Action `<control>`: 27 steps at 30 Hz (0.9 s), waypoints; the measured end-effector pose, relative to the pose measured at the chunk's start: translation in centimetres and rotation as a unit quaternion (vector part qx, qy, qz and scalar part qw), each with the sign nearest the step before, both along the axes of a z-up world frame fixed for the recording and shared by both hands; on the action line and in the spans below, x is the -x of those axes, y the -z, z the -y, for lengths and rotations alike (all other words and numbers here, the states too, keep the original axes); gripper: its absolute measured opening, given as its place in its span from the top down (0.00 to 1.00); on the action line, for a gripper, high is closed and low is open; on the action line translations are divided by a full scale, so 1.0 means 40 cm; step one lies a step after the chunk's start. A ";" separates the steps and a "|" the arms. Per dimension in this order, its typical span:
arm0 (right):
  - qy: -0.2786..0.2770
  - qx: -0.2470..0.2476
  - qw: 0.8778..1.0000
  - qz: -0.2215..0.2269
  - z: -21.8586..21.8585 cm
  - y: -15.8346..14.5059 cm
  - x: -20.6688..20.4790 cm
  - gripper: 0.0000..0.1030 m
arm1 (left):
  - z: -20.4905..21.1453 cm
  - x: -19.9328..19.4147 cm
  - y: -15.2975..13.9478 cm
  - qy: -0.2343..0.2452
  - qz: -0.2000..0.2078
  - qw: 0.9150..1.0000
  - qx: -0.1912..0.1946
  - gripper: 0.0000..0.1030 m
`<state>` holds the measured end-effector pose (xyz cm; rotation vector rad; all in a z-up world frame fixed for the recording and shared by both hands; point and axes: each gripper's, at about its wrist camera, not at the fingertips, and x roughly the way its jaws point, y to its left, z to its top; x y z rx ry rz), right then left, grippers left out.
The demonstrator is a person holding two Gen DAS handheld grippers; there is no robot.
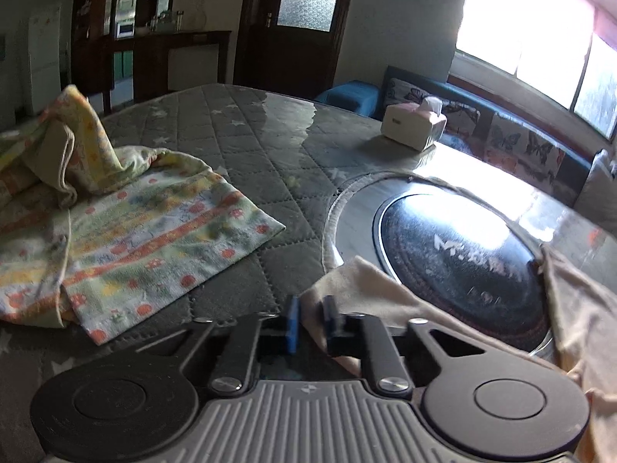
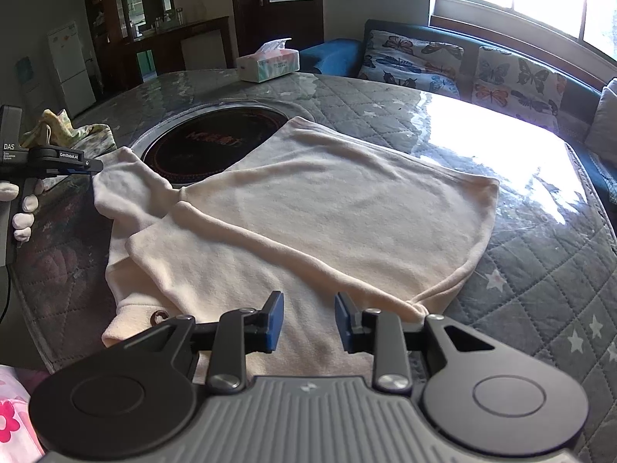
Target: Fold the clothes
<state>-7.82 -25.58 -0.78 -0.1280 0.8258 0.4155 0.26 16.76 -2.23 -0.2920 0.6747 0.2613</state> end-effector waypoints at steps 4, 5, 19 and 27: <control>0.002 -0.001 1.000 0.007 0.004 -0.012 0.006 0.72 | 0.023 0.015 -0.048 0.026 0.036 0.999 0.011 0.94; 0.002 -0.002 1.000 0.009 0.006 -0.014 0.007 0.72 | 0.036 0.019 -0.066 0.040 0.047 0.998 0.013 0.95; 0.043 -0.024 0.998 0.038 0.084 -0.057 0.047 0.72 | 0.373 0.054 -0.255 0.307 0.130 0.936 0.115 0.95; 0.083 -0.029 0.995 0.041 0.152 -0.061 0.077 0.72 | 0.561 0.056 -0.243 0.424 0.116 0.885 0.153 0.95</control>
